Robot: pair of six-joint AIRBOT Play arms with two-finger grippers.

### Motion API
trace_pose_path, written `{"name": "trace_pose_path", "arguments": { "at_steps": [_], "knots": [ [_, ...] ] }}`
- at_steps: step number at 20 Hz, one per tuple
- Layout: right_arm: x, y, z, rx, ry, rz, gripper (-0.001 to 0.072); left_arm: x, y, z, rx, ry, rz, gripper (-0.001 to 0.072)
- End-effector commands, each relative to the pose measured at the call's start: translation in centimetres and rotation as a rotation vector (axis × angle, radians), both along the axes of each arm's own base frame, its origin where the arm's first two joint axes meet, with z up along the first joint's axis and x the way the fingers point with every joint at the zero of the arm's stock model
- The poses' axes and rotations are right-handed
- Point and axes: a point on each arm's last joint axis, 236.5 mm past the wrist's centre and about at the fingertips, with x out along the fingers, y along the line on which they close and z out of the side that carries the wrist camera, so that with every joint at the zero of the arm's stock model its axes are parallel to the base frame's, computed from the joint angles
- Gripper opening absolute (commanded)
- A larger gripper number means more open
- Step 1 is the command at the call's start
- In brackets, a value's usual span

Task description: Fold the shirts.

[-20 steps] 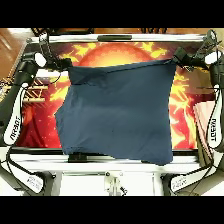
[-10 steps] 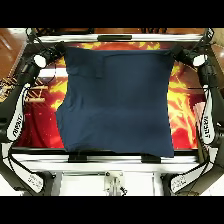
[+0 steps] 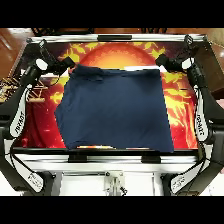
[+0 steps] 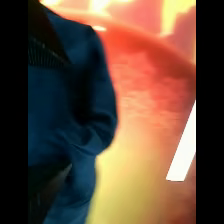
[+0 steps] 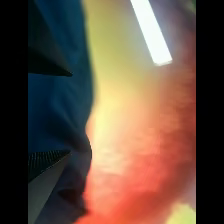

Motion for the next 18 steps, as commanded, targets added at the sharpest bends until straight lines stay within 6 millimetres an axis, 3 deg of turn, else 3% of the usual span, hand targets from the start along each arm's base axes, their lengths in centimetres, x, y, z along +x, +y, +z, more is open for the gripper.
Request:
{"name": "trace_pose_path", "arguments": {
  "at_steps": [1, 3, 4, 5, 6, 7, 8, 9, 11, 12, 15, 18],
  "knots": [
    [-6.5, -0.5, -0.5, -0.1, 0.226, 0.154, 0.0568, -7.1, 1.1, -1.1, 0.029, 0.297, -0.14, 0.0715],
    [-12.2, -5.5, 0.9, -0.257, 0.386, 0.167, 0.0565, -12.0, 4.9, 0.8, 0.053, 0.469, -0.154, 0.0707],
    [-15.2, -7.9, 1.8, -0.308, 0.463, 0.174, 0.0563, -14.6, 6.5, 1.6, 0.057, 0.548, -0.162, 0.0615],
    [-18.1, -9.7, 2.8, -0.313, 0.527, 0.182, 0.0556, -17.2, 7.5, 2.5, 0.059, 0.617, -0.19, 0.044],
    [-20.6, -11.1, 3.8, -0.276, 0.574, 0.169, 0.0556, -19.7, 8.1, 3.4, 0.06, 0.672, -0.228, 0.0396],
    [-22.4, -12.0, 4.8, -0.226, 0.597, 0.151, 0.0556, -22.0, 8.3, 4.1, 0.062, 0.71, -0.262, 0.0399],
    [-24.1, -12.7, 5.6, -0.173, 0.605, 0.135, 0.0556, -23.8, 8.3, 4.3, 0.055, 0.733, -0.267, 0.0448],
    [-25.7, -13.5, 5.9, -0.139, 0.611, 0.123, 0.0556, -25.6, 8.0, 3.9, 0.04, 0.747, -0.249, 0.0605],
    [-28.4, -15.0, 5.6, -0.076, 0.602, 0.044, 0.0556, -29.6, 6.4, 1.4, -0.019, 0.751, -0.215, 0.0625],
    [-29.3, -15.6, 5.3, -0.037, 0.579, -0.002, 0.0556, -32.0, 5.4, -0.3, -0.05, 0.759, -0.204, 0.0592],
    [-30.9, -15.5, 3.4, 0.055, 0.551, -0.058, 0.0556, -39.9, 4.1, -5.4, -0.103, 0.806, -0.203, 0.0587],
    [-31.2, -14.1, 1.9, 0.099, 0.564, -0.023, 0.0556, -44.0, 3.2, -7.9, -0.178, 0.841, -0.223, 0.0587]
  ]
}}
